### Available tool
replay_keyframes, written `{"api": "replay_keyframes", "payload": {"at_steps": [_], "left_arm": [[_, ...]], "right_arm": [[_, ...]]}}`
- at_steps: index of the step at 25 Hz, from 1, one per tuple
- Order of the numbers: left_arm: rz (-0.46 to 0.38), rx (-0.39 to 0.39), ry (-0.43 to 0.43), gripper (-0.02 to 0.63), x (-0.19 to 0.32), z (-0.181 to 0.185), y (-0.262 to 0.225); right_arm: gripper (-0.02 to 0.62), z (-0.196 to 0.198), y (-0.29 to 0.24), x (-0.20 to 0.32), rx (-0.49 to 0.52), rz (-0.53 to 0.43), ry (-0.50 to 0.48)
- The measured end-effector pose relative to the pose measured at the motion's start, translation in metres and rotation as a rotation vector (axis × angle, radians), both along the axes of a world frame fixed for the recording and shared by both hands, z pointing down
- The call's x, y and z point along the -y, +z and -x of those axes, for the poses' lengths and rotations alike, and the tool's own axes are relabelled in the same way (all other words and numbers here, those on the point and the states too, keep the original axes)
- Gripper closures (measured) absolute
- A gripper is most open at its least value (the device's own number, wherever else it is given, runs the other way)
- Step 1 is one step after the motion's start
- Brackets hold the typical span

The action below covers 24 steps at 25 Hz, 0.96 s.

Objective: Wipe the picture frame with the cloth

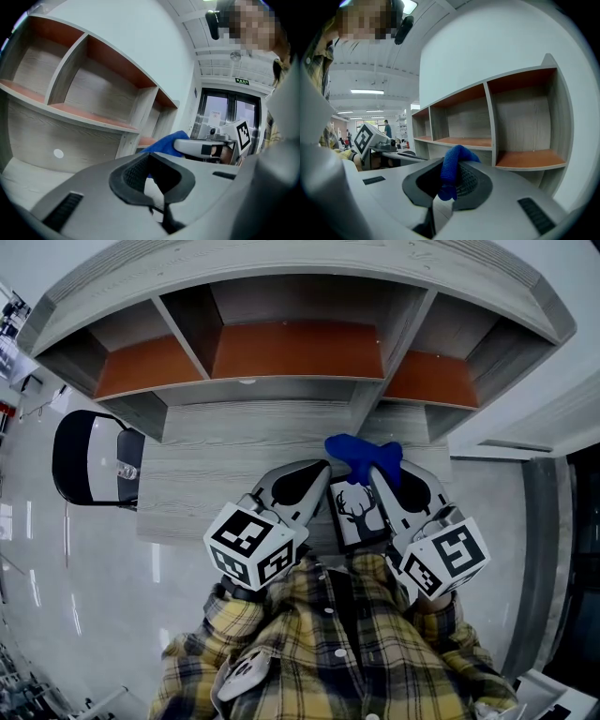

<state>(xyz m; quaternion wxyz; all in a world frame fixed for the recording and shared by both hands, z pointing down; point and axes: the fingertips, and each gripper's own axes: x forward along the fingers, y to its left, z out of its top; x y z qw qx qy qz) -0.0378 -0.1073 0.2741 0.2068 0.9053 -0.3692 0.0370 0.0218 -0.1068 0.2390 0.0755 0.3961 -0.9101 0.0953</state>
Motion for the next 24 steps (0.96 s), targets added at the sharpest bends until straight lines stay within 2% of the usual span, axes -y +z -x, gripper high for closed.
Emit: {"api": "replay_keyframes", "payload": {"at_steps": [18, 24], "left_arm": [[0.014, 0.026, 0.009, 0.601, 0.005, -0.002, 0.004], [-0.018, 0.029, 0.029, 0.601, 0.010, -0.003, -0.009]], "right_arm": [[0.554, 0.001, 0.010, 0.003, 0.020, 0.039, -0.020], [0.554, 0.001, 0.008, 0.004, 0.017, 0.035, -0.019]]}}
